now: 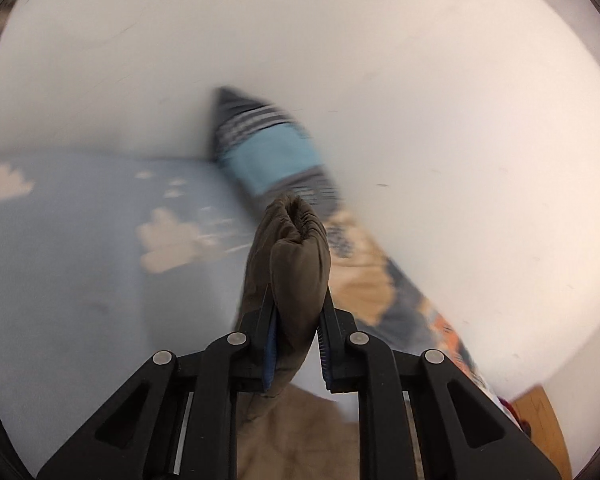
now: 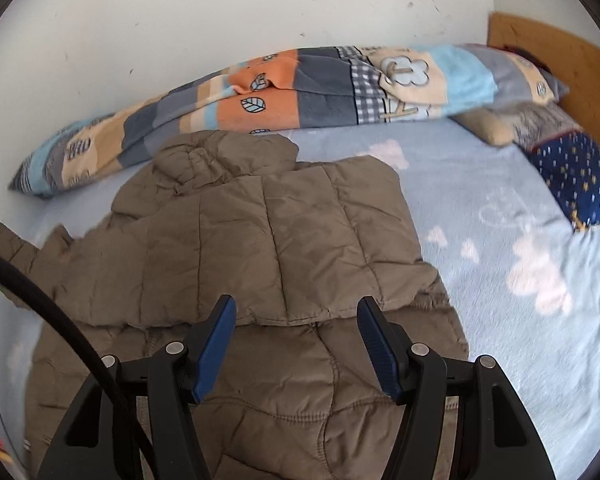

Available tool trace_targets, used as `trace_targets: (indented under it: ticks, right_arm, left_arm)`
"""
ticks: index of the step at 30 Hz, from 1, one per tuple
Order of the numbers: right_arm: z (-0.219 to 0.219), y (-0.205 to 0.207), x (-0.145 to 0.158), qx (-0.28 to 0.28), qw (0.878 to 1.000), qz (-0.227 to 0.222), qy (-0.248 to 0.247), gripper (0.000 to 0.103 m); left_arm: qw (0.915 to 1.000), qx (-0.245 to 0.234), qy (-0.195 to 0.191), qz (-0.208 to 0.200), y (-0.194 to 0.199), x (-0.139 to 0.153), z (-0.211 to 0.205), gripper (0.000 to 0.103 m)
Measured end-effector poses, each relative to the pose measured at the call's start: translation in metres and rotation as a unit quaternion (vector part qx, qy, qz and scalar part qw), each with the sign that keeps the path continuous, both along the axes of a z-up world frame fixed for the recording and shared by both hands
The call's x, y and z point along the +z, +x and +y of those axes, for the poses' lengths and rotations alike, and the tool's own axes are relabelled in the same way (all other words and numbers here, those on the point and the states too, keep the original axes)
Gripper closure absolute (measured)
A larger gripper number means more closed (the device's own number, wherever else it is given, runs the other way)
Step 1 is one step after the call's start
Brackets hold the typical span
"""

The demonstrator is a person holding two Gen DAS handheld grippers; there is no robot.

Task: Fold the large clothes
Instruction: 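Lift the held sleeve with the left tool and carry it across the jacket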

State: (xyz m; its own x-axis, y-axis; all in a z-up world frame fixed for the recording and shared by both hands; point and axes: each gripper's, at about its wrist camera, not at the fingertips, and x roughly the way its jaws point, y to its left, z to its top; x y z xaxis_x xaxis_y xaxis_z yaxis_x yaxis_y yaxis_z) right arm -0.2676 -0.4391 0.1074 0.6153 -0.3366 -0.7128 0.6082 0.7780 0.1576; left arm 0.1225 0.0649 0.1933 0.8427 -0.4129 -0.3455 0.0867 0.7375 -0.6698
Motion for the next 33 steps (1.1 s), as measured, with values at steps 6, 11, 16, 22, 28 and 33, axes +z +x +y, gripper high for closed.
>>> trace_targets:
  ticks: [6,11,16,22,28,33]
  right_arm:
    - [0.002,-0.013,0.022,0.003,1.0,-0.031,-0.002,0.035]
    - [-0.002,-0.028,0.041,-0.006,0.998,-0.058,-0.005,0.035]
    - [-0.015,-0.049,0.055,-0.023,0.996,-0.087,0.014,0.035]
    - [-0.032,-0.077,0.07,-0.041,0.992,-0.114,0.023,0.035]
    - [-0.051,-0.106,0.077,-0.068,0.988,-0.134,0.031,0.035]
    - [-0.065,-0.121,0.077,-0.08,0.985,-0.144,0.054,0.035]
  left_arm:
    - [0.9963,-0.069,0.017,-0.048,-0.039,0.088,-0.069,0.087]
    - [0.9881,-0.129,0.038,-0.074,-0.08,0.15,-0.142,0.087]
    - [0.9779,-0.185,0.047,-0.084,-0.123,0.172,-0.217,0.087]
    - [0.9637,-0.248,0.067,-0.073,-0.165,0.161,-0.315,0.087]
    - [0.9555,-0.279,0.084,-0.045,-0.186,0.122,-0.391,0.087]
    - [0.953,-0.287,0.098,-0.009,-0.191,0.082,-0.44,0.087]
